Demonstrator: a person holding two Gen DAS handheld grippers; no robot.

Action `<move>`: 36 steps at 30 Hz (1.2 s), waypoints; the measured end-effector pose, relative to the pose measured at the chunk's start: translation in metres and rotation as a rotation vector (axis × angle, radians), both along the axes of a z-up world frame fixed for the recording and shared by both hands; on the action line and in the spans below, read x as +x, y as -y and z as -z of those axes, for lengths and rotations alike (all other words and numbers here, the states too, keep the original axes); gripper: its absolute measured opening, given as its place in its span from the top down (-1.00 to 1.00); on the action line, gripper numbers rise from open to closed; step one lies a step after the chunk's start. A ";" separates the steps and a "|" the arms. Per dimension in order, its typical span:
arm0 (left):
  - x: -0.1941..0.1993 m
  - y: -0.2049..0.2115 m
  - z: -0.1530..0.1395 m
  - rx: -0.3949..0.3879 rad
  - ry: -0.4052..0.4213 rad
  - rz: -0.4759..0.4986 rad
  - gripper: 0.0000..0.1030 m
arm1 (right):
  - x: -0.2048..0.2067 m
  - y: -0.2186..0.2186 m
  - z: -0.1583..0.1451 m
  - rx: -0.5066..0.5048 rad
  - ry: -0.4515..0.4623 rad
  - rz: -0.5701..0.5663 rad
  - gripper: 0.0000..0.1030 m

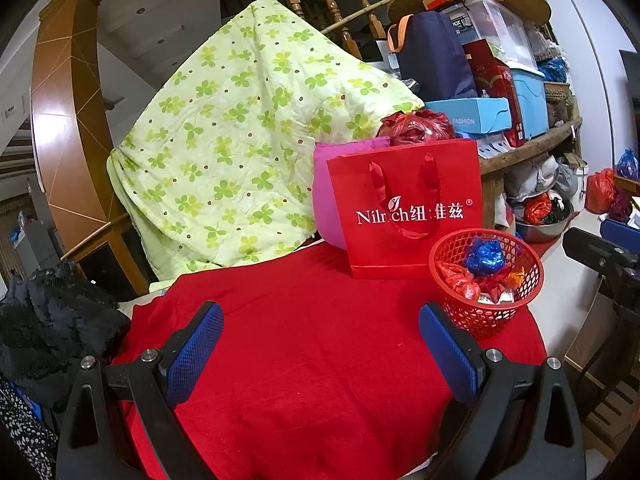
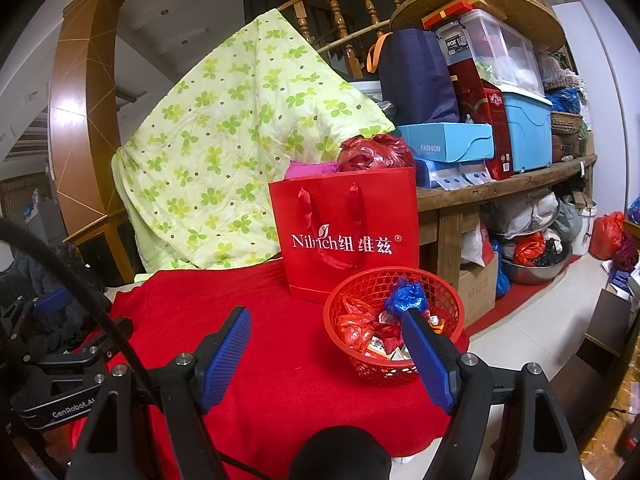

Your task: Collect trash

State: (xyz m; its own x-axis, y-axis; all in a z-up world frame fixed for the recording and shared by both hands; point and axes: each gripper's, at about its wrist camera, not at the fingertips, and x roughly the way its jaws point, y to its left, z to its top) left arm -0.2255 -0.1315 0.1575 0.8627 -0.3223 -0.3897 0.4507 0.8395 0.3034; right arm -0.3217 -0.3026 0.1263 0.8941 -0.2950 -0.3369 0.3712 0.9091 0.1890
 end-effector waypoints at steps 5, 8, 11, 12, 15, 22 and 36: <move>-0.001 0.002 0.002 0.007 -0.003 0.009 -0.90 | 0.000 0.000 0.000 0.000 0.002 0.001 -0.56; -0.002 0.002 0.003 0.011 -0.002 0.013 -0.90 | 0.001 0.001 0.000 0.000 0.003 0.002 -0.56; -0.003 0.004 0.004 0.017 -0.004 0.019 -0.90 | 0.001 0.001 0.000 -0.001 0.002 0.002 -0.56; -0.003 0.004 0.005 0.020 -0.004 0.020 -0.90 | 0.001 0.001 0.000 0.000 0.002 0.002 -0.56; -0.003 0.004 0.006 0.024 -0.005 0.024 -0.90 | 0.001 0.001 -0.001 0.000 0.000 0.004 -0.56; -0.004 0.004 0.008 0.026 -0.011 0.028 -0.90 | 0.002 0.003 0.002 0.002 -0.003 0.020 -0.56; -0.007 0.008 0.013 0.032 -0.014 0.043 -0.90 | 0.003 0.005 0.005 0.004 -0.011 0.027 -0.56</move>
State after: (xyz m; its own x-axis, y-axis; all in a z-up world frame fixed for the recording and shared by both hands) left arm -0.2320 -0.1391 0.1442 0.8429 -0.3458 -0.4123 0.4903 0.8092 0.3238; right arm -0.3182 -0.3077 0.1208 0.8822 -0.3175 -0.3478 0.3975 0.8981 0.1884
